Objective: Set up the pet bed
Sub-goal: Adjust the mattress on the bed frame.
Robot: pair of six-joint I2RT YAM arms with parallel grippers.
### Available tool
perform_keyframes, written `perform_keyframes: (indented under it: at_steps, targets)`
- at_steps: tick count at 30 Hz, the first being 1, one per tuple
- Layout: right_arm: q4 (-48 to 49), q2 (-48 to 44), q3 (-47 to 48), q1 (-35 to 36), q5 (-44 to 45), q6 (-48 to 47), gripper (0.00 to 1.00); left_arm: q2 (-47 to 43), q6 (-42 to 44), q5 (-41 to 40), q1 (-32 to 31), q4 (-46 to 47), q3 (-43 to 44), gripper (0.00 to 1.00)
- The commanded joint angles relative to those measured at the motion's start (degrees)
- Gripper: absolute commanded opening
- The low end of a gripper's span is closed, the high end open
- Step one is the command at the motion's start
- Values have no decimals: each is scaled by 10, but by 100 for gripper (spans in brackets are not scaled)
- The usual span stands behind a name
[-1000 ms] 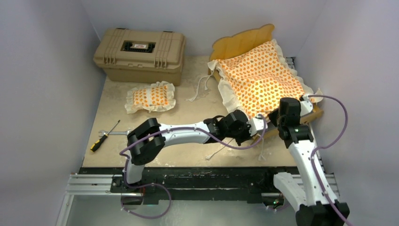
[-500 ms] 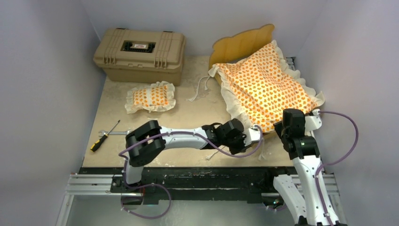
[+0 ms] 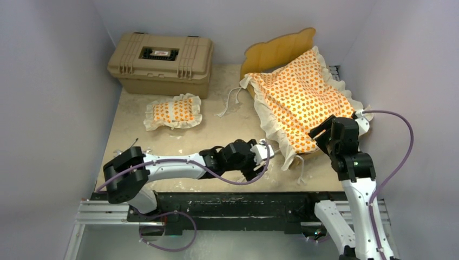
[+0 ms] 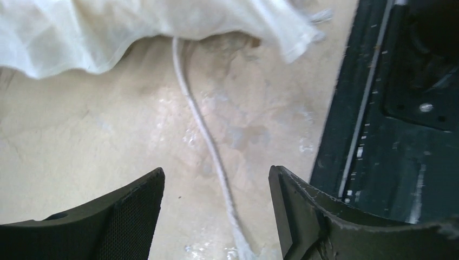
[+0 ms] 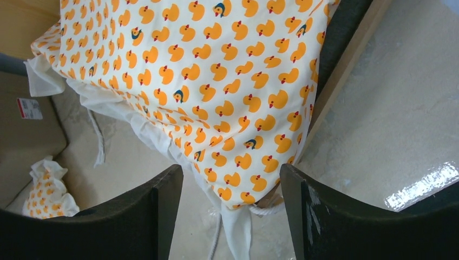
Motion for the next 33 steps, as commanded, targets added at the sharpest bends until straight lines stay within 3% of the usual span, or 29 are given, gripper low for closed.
perform_keyframes:
  at_steps: [1, 12, 19, 25, 33]
  targets:
    - [-1, 9, 27, -3, -20, -54, 70, 38, -14, -19, 29, 13, -19, 68]
    - [31, 33, -4, -3, -80, -77, 70, 169, -36, 0, 30, -26, 40, 55]
    - [35, 39, 0, -4, -78, -85, 76, 168, -49, -42, 30, -87, 37, 2]
    - [49, 69, 26, -4, -65, -107, 79, 74, -118, -141, 40, -119, -38, 0]
    - [114, 135, 83, -2, -106, -211, 79, 14, -183, -141, 44, -117, -110, 0]
